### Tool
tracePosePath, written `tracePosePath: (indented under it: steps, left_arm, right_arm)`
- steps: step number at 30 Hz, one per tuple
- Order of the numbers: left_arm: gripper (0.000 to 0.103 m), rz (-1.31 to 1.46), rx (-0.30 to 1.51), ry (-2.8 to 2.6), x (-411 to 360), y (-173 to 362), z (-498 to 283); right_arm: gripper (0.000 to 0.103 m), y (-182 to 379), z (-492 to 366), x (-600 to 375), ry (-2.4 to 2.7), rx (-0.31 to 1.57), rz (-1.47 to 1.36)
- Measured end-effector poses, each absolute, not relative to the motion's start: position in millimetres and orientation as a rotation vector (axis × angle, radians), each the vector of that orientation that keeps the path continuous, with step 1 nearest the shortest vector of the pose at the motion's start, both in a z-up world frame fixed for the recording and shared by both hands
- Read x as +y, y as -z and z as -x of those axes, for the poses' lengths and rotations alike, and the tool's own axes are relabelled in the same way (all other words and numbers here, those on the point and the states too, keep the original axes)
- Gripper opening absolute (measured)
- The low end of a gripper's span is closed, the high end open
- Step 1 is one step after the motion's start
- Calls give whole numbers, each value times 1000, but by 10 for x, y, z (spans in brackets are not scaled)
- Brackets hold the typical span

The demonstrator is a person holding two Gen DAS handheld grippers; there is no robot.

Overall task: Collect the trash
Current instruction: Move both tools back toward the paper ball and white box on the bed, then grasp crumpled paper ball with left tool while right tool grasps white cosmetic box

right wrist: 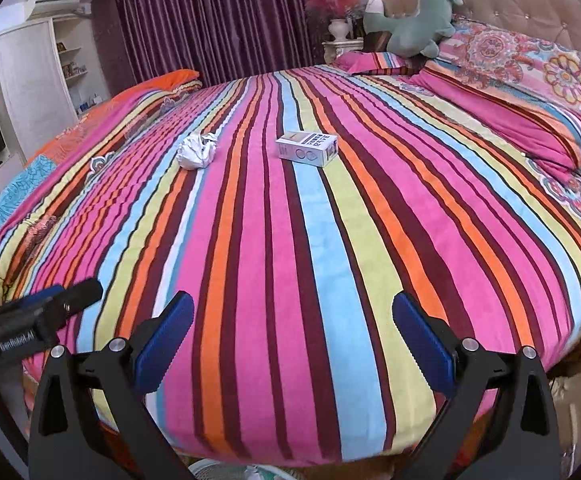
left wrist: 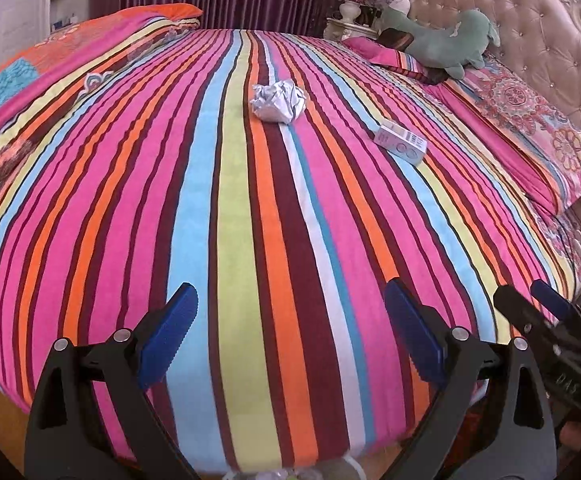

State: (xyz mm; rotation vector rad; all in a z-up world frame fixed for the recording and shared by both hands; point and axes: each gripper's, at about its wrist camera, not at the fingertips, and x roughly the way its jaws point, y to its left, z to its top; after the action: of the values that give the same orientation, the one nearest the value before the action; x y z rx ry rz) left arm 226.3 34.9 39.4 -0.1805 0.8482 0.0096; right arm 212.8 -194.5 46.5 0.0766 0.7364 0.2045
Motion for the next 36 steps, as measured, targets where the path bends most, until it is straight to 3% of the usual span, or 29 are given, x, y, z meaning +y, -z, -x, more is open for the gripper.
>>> tracePosePath:
  steps: [36]
  left_arm:
    - [92, 199, 859, -57, 758, -167, -4718]
  right_arm:
    - [95, -264, -4308, -1926, -299, 759, 211]
